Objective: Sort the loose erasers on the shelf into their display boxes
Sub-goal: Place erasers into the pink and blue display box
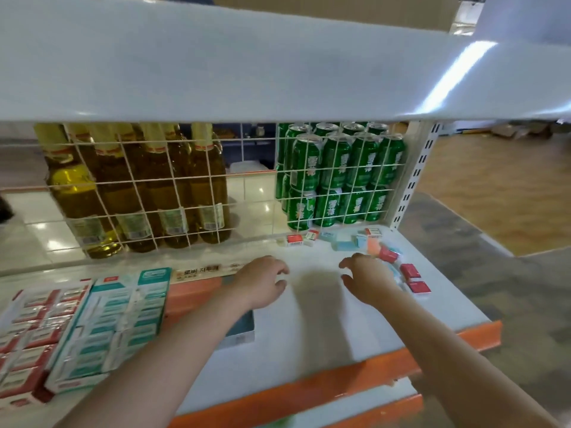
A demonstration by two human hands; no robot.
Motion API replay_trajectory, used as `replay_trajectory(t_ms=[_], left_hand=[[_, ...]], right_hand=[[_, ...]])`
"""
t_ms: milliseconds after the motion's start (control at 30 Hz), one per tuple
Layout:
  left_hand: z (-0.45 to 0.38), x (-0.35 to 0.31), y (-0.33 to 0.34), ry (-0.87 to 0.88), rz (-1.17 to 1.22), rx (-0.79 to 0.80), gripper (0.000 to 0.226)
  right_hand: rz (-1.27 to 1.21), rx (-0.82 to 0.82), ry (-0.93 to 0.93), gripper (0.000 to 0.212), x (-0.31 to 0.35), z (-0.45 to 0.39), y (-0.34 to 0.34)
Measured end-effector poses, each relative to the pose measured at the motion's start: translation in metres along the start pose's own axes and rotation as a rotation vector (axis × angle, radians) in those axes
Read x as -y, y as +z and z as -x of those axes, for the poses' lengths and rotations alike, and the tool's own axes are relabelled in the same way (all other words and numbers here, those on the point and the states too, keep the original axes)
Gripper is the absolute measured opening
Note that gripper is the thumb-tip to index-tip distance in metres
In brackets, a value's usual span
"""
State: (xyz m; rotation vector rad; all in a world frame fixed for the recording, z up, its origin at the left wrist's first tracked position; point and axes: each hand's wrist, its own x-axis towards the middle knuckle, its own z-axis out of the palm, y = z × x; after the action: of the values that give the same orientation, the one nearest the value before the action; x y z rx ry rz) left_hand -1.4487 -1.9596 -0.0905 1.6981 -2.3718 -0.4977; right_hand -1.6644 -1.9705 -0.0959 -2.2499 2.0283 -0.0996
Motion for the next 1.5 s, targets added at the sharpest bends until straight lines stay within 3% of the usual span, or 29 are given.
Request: replay_trajectory(t_ms=[267,567,833,1067,1200,1267,1500], left_hand=[[-0.051,-0.031,0.033,-0.042,-0.003,0.009,0.042],[-0.076,-0.05,0.053,-0.083,0.057,0.002,0.044],[-0.074,-0.04,0.054,-0.136,0.079,-0.011,0.041],[-0.072,-0.035,0.049,-0.141,0.068,-0.036,0.038],[-0.069,-0.03,0.044,-0.152,0.04,-0.018,0.038],[-0.066,-0.027,0.04,-0.159,0.027,-0.011,0.038],[-0.061,-0.022,0.034,-0.147,0.023,0.027,0.036]], right_hand=[[0.033,0.019,0.005,0.043,-0.051,-0.027,-0.006],[0.037,0.074,-0.057,0.042,-0.065,-0.065,0.002],[-0.08,0.049,0.01,0.024,-0.06,-0.081,0.003],[-0.158,0.023,-0.14,0.005,-0.047,-0.073,0.005],[-0.142,0.042,-0.165,0.011,-0.044,-0.068,0.006],[-0.054,0.038,-0.094,0.034,-0.046,-0.067,0.007],[-0.071,-0.059,0.005,0.024,-0.053,-0.057,0.002]])
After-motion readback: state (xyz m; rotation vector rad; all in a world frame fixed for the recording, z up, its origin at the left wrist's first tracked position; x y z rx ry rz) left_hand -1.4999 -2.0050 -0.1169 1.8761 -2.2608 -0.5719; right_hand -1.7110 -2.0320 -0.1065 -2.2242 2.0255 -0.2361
